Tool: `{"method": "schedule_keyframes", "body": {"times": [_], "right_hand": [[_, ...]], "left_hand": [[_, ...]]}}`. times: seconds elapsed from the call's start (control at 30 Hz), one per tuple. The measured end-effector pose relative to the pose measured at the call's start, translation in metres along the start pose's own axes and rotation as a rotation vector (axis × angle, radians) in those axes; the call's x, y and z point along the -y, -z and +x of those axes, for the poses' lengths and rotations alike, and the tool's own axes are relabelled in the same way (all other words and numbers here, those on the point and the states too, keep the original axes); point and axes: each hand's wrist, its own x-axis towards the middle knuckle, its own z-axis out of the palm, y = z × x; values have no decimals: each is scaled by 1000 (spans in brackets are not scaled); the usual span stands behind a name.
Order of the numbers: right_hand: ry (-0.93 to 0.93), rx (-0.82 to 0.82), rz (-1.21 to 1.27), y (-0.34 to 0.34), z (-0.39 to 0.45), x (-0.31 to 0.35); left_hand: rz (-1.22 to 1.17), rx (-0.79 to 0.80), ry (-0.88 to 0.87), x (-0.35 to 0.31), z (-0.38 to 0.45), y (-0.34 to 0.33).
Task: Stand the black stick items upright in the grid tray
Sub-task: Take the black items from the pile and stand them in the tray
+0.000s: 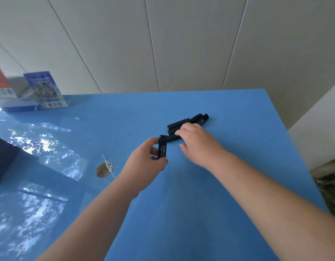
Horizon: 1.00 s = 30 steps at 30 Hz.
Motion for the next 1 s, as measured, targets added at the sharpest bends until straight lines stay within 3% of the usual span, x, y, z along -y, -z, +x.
{"method": "schedule_keyframes", "body": {"times": [0.17,0.5,0.8,1.0], "right_hand": [[-25,3,-73,-11,22,-1],[-42,-37,-47,-13,-13,-11],[-190,-227,517,16,-69,-11],[-293,-221,850,24,-84,-6]], "left_hand": [[59,-11,-39,4,1,4],[-62,-30,-37,-3,-1,3],[-73,-48,-78,-18,-20,6],[-259,-105,-70,-15,-33,6]]}}
